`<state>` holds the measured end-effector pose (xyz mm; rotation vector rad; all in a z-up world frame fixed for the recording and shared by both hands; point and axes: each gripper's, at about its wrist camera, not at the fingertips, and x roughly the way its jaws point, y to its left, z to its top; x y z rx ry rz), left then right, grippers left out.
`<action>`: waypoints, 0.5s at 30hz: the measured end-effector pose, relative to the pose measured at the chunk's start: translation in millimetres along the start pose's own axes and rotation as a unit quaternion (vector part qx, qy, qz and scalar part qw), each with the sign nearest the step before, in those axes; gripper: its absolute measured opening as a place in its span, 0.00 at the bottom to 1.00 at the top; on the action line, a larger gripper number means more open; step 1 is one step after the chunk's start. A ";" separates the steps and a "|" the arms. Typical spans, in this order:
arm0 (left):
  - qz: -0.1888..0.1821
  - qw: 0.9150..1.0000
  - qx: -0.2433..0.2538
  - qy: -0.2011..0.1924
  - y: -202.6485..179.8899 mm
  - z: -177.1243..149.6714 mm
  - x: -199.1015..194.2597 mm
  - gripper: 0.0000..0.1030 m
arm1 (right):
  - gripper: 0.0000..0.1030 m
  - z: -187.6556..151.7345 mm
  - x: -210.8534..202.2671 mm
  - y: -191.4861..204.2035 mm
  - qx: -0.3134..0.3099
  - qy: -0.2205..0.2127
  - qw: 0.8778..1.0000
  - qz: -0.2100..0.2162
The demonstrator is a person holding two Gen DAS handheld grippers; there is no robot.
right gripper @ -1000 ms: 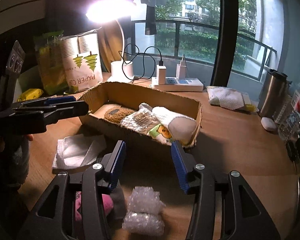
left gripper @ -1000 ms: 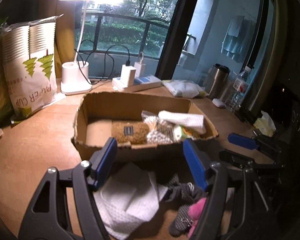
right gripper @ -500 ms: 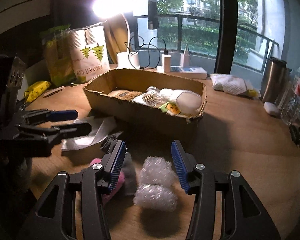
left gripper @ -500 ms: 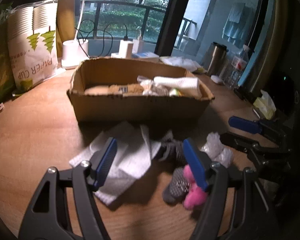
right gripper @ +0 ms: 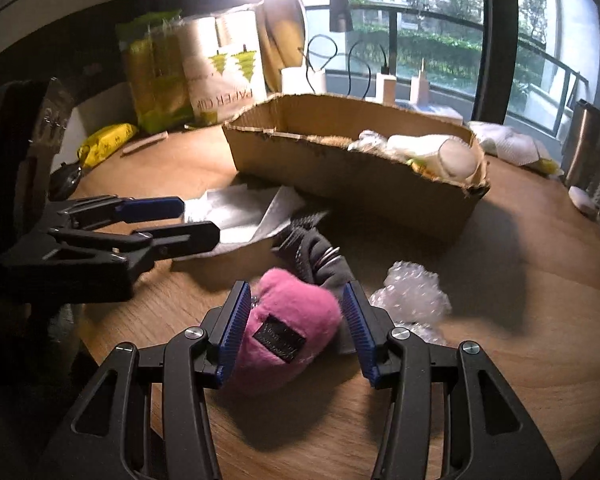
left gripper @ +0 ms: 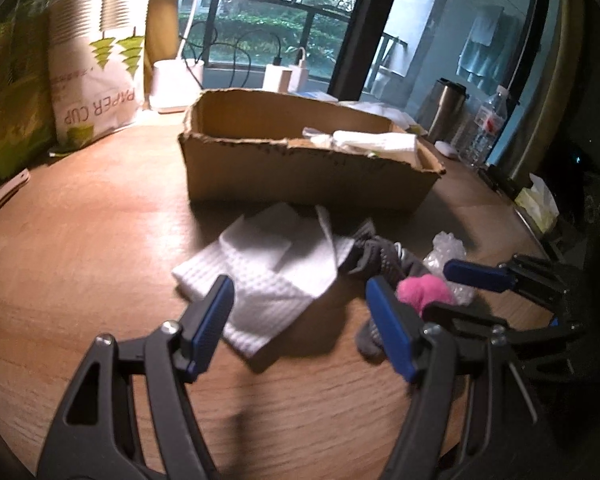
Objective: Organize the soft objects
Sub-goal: 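Grasp the pink plush with the right gripper and lift it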
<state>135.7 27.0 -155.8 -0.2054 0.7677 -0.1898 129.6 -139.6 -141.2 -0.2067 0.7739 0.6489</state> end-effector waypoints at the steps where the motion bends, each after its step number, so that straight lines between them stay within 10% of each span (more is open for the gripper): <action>1: -0.001 1.000 -0.002 0.000 1.9 -1.9 -1.3 0.68 | 0.49 -1.1 1.7 1.1 0.001 0.004 1.000 0.001; 15: 0.001 1.000 0.003 0.003 0.4 -4.5 -2.2 0.68 | 0.42 -9.9 14.1 10.8 -0.017 0.019 1.000 0.018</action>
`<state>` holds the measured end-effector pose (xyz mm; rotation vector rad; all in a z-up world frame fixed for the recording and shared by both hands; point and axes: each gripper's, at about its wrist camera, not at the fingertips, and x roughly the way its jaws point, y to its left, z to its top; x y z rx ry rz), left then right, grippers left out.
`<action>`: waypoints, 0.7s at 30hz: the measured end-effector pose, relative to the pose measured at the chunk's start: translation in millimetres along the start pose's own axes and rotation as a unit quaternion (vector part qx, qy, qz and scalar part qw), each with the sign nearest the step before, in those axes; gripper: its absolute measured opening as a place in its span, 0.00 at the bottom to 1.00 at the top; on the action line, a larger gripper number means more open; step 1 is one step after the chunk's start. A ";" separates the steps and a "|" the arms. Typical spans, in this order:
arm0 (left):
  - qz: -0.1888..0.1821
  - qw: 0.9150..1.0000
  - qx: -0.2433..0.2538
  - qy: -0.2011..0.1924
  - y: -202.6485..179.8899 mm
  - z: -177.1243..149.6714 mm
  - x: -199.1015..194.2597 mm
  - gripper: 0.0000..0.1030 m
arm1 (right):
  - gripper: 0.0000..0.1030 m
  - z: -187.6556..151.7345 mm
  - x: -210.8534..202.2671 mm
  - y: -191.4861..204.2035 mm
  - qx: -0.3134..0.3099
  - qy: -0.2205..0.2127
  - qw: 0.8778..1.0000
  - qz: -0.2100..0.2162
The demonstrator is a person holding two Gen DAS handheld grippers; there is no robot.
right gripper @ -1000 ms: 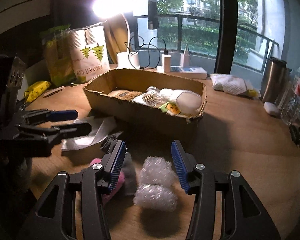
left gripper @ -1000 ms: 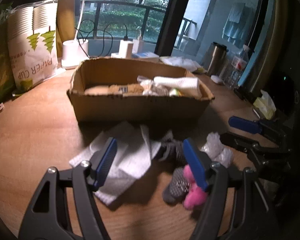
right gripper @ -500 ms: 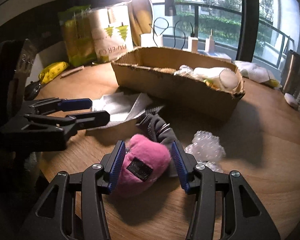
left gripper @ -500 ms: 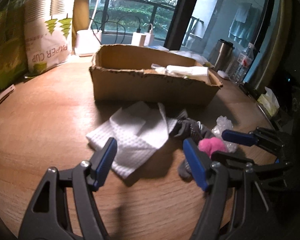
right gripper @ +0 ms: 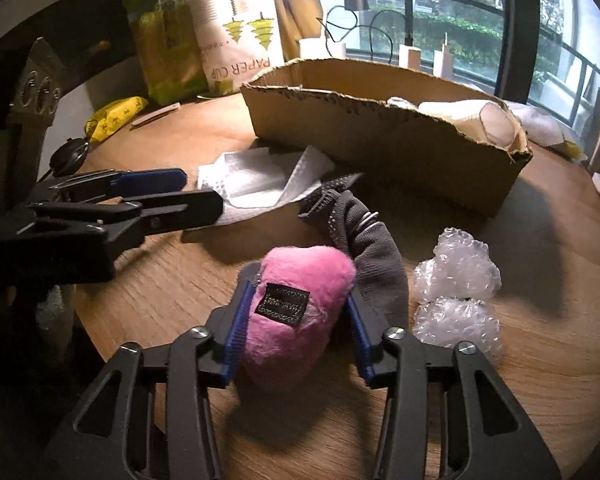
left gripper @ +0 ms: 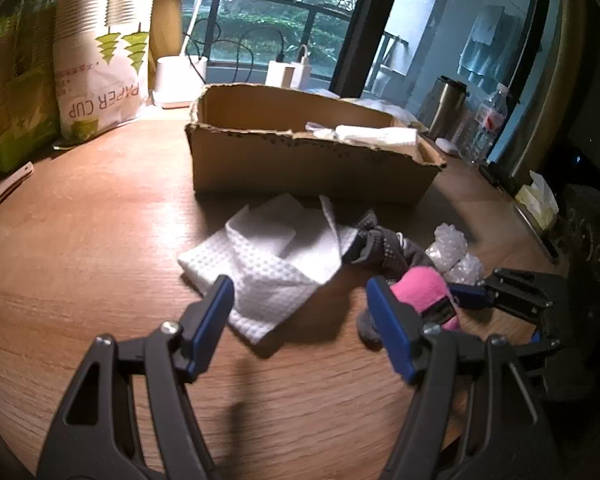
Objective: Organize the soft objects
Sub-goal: 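Grasp the pink plush with the right gripper and lift it, then grasp the bubble wrap with the left gripper while the right holds the pink plush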
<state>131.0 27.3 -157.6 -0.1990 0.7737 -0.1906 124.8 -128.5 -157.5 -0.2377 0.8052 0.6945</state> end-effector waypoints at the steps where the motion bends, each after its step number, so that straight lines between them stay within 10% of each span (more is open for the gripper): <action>1: 0.000 1.000 0.002 0.001 -2.0 0.6 0.5 0.68 | 0.41 0.1 -3.6 -1.0 -0.001 -0.007 1.000 -0.003; 21: -0.022 0.994 0.106 0.022 -90.2 19.7 33.2 0.68 | 0.40 -16.0 -67.5 -98.0 0.085 -0.118 0.988 -0.049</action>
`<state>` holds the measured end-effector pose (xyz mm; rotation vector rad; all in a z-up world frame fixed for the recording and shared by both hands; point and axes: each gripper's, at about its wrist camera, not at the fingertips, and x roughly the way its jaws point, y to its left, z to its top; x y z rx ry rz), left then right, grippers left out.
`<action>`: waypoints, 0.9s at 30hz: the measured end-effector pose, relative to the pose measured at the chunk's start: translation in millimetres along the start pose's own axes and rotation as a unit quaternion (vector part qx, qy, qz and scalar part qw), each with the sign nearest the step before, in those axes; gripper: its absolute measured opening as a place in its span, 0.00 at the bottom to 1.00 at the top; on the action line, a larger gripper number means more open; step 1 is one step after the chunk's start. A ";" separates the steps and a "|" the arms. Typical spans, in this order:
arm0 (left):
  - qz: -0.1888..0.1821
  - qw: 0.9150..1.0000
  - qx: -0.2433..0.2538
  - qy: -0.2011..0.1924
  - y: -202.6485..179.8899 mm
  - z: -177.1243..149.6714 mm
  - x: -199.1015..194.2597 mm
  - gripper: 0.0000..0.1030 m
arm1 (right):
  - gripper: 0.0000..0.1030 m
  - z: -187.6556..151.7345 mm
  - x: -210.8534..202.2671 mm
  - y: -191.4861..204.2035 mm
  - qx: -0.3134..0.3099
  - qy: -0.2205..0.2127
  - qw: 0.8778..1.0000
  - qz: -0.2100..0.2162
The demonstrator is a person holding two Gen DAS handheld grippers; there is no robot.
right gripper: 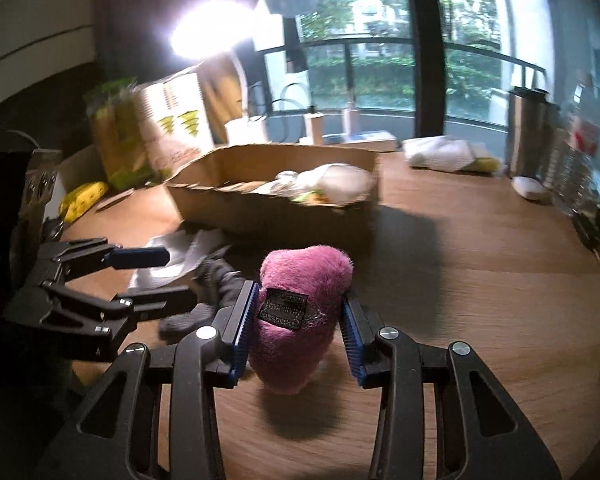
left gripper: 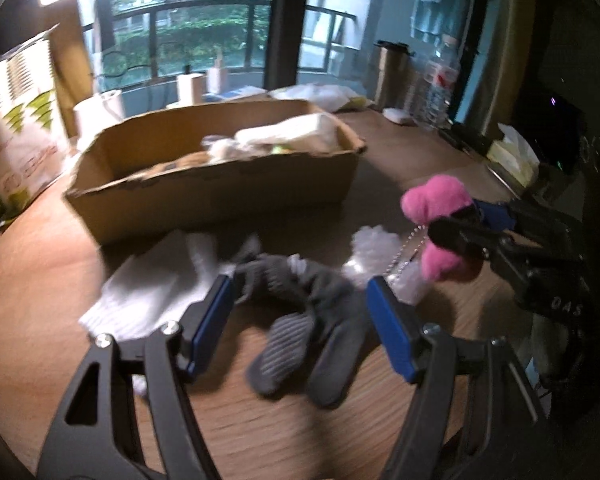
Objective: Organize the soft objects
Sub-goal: 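Grasp the bubble wrap with the left gripper while the right holds the pink plush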
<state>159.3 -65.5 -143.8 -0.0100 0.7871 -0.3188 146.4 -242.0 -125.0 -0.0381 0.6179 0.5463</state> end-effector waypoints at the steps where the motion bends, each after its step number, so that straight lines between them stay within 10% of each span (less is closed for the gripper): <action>1: -0.002 1.000 0.006 0.002 -5.2 2.1 3.6 0.68 | 0.40 -1.0 -0.3 -4.2 0.003 0.000 1.000 -0.002; 27: -0.035 0.994 0.092 0.039 -88.1 35.1 71.2 0.68 | 0.41 -21.5 -22.7 -76.3 0.070 -0.023 0.997 -0.027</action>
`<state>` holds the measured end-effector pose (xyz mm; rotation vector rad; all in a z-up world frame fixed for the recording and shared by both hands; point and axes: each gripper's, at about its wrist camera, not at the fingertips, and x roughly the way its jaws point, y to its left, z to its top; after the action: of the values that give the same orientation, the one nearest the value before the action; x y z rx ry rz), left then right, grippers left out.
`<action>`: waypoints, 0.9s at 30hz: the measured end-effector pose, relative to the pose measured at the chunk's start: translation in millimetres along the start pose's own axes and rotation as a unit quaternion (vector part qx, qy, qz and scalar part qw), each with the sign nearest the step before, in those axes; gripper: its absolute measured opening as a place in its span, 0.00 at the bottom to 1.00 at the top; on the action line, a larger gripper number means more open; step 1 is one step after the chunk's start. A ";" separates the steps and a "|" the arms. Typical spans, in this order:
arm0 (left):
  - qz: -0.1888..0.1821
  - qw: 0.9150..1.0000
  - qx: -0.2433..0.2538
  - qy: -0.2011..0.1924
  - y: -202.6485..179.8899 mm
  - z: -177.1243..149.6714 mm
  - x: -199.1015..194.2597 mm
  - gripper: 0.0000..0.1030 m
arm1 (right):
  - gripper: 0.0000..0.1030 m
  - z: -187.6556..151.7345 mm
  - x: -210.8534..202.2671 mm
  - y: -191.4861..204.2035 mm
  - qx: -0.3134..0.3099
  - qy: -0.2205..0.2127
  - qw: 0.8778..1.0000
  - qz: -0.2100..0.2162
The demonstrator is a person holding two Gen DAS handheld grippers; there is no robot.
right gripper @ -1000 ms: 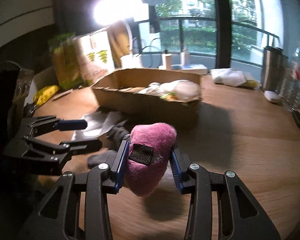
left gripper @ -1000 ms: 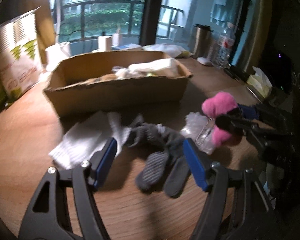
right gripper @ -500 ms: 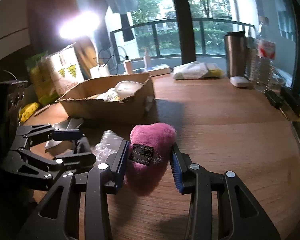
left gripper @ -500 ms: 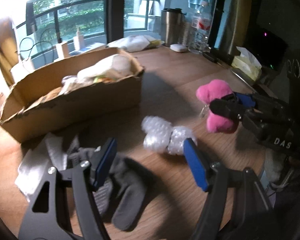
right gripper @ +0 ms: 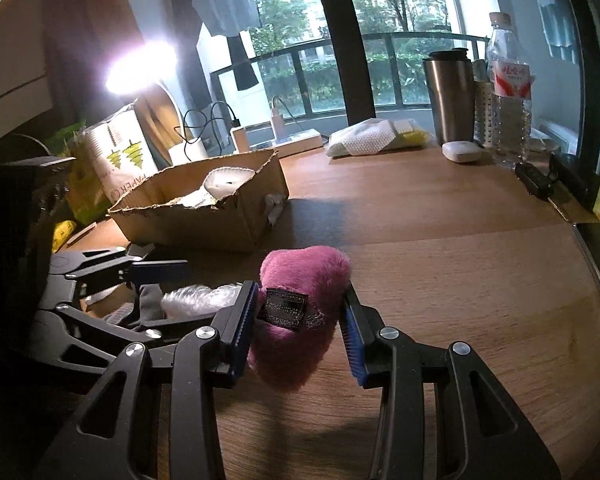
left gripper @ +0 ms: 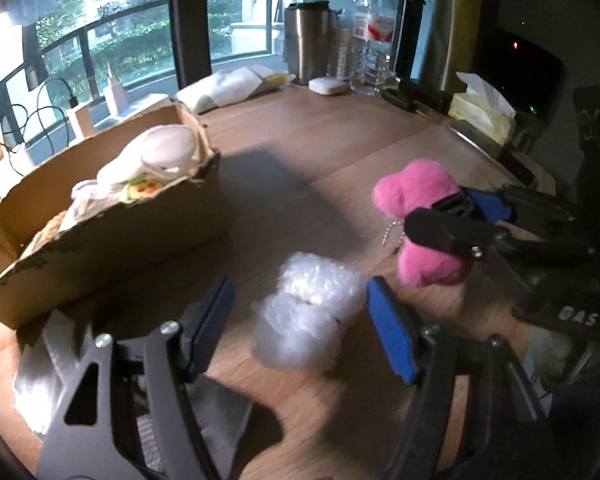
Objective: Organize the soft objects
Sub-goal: 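Grasp the bubble wrap with the left gripper while the right holds the pink plush, then carry the bubble wrap and pink plush over the cardboard box with both grippers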
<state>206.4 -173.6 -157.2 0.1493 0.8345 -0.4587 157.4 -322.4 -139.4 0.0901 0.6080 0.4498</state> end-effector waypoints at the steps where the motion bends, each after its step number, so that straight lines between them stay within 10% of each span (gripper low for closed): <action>1: 0.001 1.000 0.000 0.005 0.0 0.8 3.8 0.68 | 0.41 -0.1 -0.5 -1.2 0.002 0.000 1.000 -0.002; 27: 0.011 0.999 -0.023 -0.043 33.4 -11.2 -33.4 0.43 | 0.41 9.8 12.8 28.6 -0.029 0.020 0.999 -0.007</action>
<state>194.3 -129.3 -141.6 0.0955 0.7582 -0.4213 161.4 -290.7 -132.1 0.0214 0.6340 0.4567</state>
